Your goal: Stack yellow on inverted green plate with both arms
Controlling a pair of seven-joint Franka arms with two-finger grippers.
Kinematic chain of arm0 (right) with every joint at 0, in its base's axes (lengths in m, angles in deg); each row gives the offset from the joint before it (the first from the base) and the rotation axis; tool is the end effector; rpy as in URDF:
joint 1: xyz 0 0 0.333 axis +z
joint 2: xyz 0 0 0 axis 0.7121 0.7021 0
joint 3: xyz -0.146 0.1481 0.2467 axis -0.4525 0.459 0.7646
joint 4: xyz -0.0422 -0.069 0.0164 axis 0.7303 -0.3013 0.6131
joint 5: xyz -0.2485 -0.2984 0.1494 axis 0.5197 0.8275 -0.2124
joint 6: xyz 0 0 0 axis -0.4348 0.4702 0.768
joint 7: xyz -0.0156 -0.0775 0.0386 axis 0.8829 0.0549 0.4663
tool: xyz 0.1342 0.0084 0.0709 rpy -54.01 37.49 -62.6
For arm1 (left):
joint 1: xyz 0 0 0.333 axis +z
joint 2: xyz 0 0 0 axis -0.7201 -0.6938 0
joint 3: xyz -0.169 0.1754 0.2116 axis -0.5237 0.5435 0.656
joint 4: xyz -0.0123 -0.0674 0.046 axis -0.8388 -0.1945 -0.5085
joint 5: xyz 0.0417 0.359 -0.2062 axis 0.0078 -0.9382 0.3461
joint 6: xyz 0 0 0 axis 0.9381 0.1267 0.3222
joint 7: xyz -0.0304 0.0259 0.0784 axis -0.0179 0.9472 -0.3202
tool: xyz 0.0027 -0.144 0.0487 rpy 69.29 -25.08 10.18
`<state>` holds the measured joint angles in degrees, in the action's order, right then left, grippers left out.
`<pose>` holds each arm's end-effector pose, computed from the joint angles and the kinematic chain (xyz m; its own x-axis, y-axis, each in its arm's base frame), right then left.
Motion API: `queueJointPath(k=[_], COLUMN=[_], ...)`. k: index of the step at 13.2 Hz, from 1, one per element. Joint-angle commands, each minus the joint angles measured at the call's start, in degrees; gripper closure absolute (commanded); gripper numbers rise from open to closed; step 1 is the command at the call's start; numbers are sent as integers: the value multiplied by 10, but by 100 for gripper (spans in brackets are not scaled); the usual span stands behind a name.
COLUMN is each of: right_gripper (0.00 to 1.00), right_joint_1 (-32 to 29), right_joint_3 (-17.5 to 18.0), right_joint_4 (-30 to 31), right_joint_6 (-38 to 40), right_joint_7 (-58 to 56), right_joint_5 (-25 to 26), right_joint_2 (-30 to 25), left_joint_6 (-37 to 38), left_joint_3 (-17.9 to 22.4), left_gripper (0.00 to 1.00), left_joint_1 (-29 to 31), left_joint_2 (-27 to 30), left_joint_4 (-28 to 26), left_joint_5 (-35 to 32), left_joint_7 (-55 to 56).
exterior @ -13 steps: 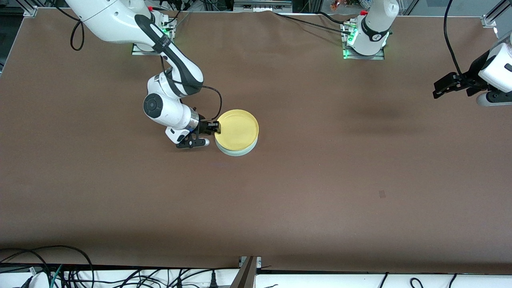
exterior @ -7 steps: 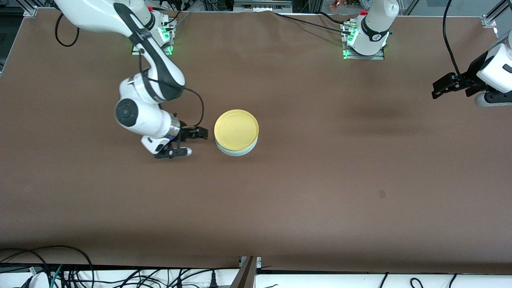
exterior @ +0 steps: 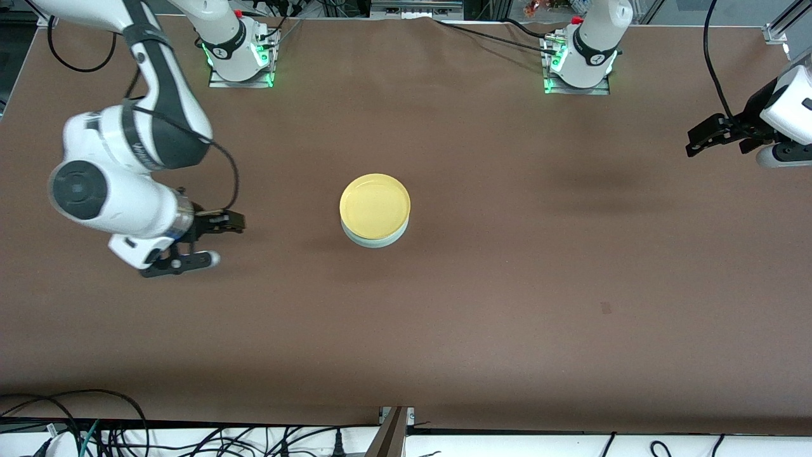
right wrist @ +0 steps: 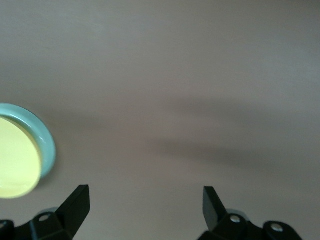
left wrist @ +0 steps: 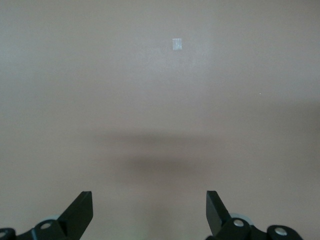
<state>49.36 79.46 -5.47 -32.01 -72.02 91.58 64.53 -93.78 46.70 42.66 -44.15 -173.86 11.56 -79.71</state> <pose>0.6720 0.1191 0.3829 0.9699 0.1771 -0.1671 0.1775 -0.9840 -0.0126 0.5471 0.0131 0.5458 0.9951 0.0776 -0.0617 0.0766 -0.9969 -0.0177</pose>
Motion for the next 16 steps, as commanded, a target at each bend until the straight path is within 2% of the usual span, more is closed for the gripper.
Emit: queueJointPath(k=[1, 4, 7, 9, 11, 14, 16], right_gripper=[0, 0, 0, 0, 0, 0, 0], right_joint_1=[3, -1, -38, -47, -47, -47, -47], right_joint_3=[-35, -35, -36, -56, -59, -58, -59], right_joint_4=[-63, -56, -39, -27, -19, -5, -7], right_joint_6=[100, 111, 107, 106, 121, 181, 193], right_joint_7=[-13, -14, -13, -15, -19, -16, -19], right_joint_5=[1, 11, 9, 7, 7, 13, 8], right_joint_2=[-9, -66, -136, -169, -196, -215, -211], left_joint_6=[11, 11, 11, 11, 11, 11, 12], left_joint_3=[0, 0, 0, 0, 0, 0, 0], left_gripper=[0, 0, 0, 0, 0, 0, 0], left_joint_1=[-1, -1, -1, -1, -1, -1, -1], left_joint_2=[-9, -9, -10, -9, -10, -9, -9], left_joint_4=[17, 17, 17, 17, 17, 17, 17], left_joint_5=[13, 13, 13, 13, 13, 13, 13], left_joint_7=[4, 4, 4, 4, 4, 12, 16])
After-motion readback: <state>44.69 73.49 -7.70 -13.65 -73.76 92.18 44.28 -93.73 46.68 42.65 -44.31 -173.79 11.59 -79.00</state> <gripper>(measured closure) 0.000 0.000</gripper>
